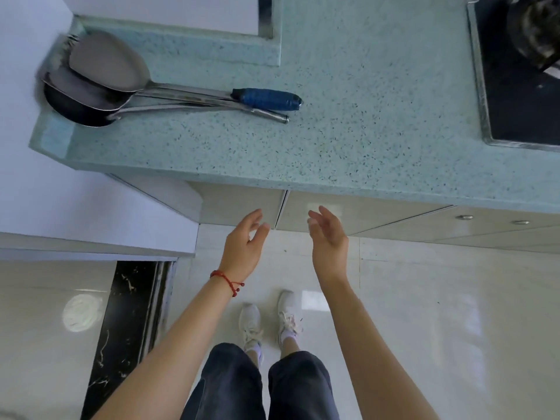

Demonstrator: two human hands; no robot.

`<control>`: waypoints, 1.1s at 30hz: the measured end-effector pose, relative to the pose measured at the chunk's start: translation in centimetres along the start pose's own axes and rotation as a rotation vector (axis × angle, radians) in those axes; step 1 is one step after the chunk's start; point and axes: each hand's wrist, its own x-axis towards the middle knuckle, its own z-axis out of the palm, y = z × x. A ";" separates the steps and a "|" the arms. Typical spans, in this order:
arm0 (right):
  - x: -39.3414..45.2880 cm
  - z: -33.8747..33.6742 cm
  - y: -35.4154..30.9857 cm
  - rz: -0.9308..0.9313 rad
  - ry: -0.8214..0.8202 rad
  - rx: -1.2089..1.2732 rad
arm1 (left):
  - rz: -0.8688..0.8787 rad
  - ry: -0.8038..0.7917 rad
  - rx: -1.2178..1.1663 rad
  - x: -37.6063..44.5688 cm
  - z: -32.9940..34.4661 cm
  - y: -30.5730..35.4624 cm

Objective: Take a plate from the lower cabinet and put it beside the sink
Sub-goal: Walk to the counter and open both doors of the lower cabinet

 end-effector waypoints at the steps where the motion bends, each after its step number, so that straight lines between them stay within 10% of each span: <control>1: 0.6 0.2 0.0 0.030 0.008 0.076 | -0.060 0.010 -0.130 0.7 0.2 0.3; 10: 4.7 1.1 -0.7 0.219 0.001 0.672 | -0.296 -0.013 -0.911 4.9 0.8 2.2; 33: 0.5 -0.2 1.9 0.250 0.087 0.538 | -0.330 0.064 -0.886 -0.2 0.1 -0.6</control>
